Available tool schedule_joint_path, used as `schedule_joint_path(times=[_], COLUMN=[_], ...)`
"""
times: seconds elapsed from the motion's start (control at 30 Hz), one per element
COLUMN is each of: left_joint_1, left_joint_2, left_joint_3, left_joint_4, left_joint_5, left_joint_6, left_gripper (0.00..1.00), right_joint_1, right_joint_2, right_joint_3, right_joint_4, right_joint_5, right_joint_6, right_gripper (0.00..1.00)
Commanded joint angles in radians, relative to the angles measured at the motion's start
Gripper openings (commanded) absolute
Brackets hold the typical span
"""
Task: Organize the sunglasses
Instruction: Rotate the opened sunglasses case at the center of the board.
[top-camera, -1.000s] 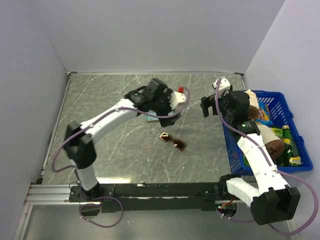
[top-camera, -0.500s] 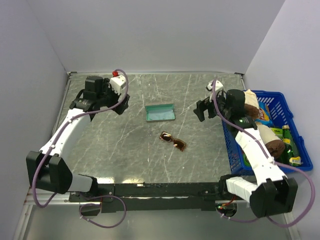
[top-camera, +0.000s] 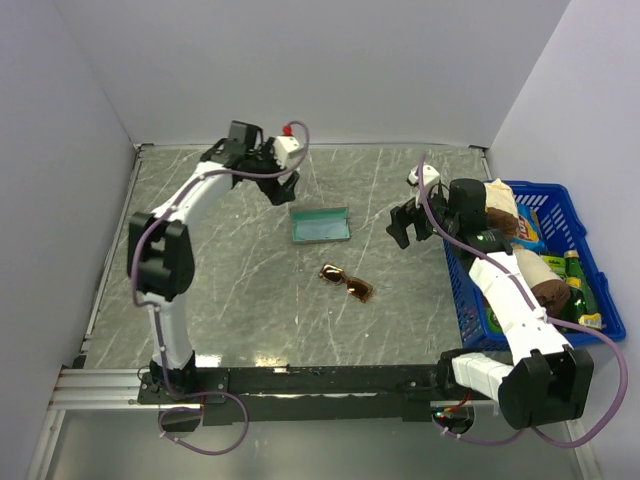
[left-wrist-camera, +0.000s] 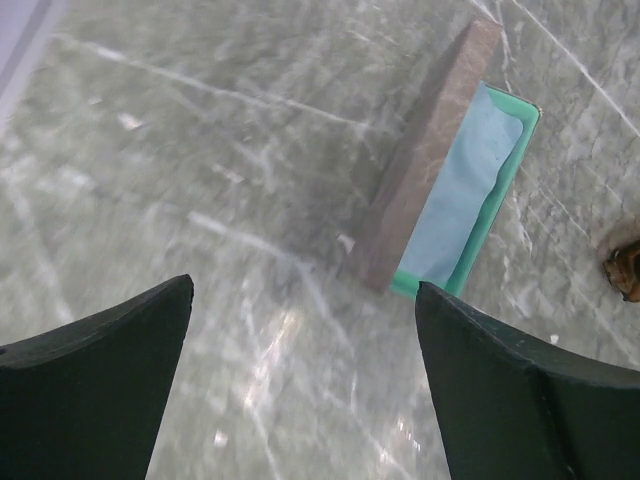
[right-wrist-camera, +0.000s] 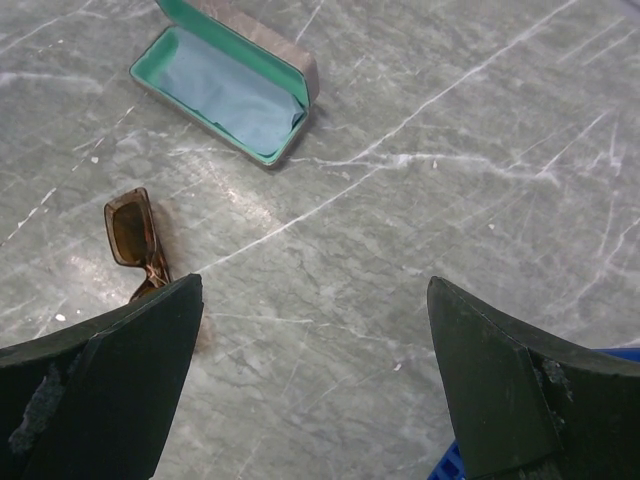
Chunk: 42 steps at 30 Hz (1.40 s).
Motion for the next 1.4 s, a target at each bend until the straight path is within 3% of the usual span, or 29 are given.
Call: schedule_joint_path(times=[0.0,0.1,0.3,0.4,0.53,0.77,0.9,1.13,1.37], left_joint_1=[-0.068,-0.105,-0.157,-0.171,-0.177,-0.179,-0.179,-0.177,-0.188], left_joint_2=[0.127,0.209,0.264,0.272,0.288,0.281,0.27,0.204,0.128], left_joint_3=[0.143,0.23,0.264,0.249,0.247,0.214,0.191,0.106,0.021], left_joint_4=[-0.114,-0.162,-0.188,-0.165,-0.153,-0.121,-0.108,-0.05,0.046], left_joint_5=[0.017,0.0,-0.02,-0.048,-0.065,-0.115,-0.132,-0.174,-0.327], left_joint_6=[0.09,0.116,0.131,0.124,0.101,0.084,0.075,0.042,-0.08], left_gripper=[0.97,0.99,0.88,0.79,0.56,0.48,0.31,0.31,0.29], right_joint_1=[-0.003,-0.003,-0.005,-0.005,-0.005,-0.005,-0.006,-0.006,-0.005], right_joint_2=[-0.024,-0.012,-0.016,-0.025,-0.031,-0.031,-0.031,-0.028,-0.024], right_joint_3=[0.032,0.037,0.04,0.039,0.037,0.036,0.036,0.036,0.039], right_joint_4=[0.008,-0.006,-0.014,-0.012,-0.015,-0.015,-0.015,-0.015,-0.018], right_joint_5=[-0.026,-0.041,-0.057,-0.067,-0.075,-0.083,-0.081,-0.078,-0.075], right_joint_6=[-0.044,-0.05,-0.058,-0.058,-0.058,-0.058,-0.058,-0.056,-0.055], right_gripper=[1.0,1.0,1.0,1.0,1.0,1.0,1.0,1.0,1.0])
